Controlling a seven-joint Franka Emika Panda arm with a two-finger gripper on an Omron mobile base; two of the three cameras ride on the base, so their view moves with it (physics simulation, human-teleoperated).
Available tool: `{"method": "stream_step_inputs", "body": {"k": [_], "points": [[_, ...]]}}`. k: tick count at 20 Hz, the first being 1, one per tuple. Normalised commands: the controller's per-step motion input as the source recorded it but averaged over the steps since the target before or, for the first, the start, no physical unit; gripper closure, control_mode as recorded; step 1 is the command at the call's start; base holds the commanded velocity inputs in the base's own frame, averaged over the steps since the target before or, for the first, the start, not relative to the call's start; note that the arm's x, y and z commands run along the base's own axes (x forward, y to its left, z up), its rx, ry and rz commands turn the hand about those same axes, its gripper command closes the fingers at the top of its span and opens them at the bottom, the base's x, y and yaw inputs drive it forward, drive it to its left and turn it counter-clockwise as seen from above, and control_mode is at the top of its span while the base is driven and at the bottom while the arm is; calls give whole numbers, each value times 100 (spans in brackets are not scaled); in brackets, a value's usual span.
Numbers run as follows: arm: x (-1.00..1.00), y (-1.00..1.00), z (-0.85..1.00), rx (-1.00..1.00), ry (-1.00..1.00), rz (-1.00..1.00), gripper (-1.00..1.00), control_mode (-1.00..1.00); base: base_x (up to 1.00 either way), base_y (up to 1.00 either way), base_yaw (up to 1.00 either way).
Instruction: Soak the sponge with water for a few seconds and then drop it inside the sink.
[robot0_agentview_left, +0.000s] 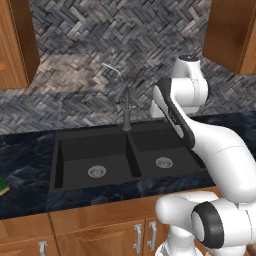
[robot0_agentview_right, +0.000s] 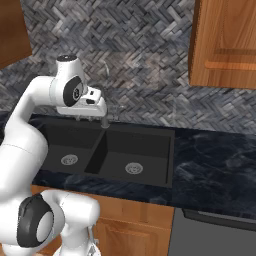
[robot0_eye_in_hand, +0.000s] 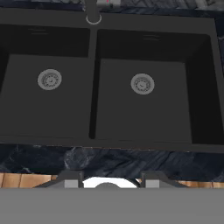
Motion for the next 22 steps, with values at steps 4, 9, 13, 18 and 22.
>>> {"method": "stream_step_inputs", "body": {"k": [4,9,13,18,22], "points": [[-12,0,0,0,-2,0,-100,-100,0,0,0],[-18,0,0,0,-8,0,-100,-100,0,0,0],[-15,-9,0,1,-6,0,-100,-100,0,0,0],[-11,-8,0,3,-3,0,-100,-100,0,0,0],[-14,0,0,1,-5,0,-100,-100,0,0,0]]}}
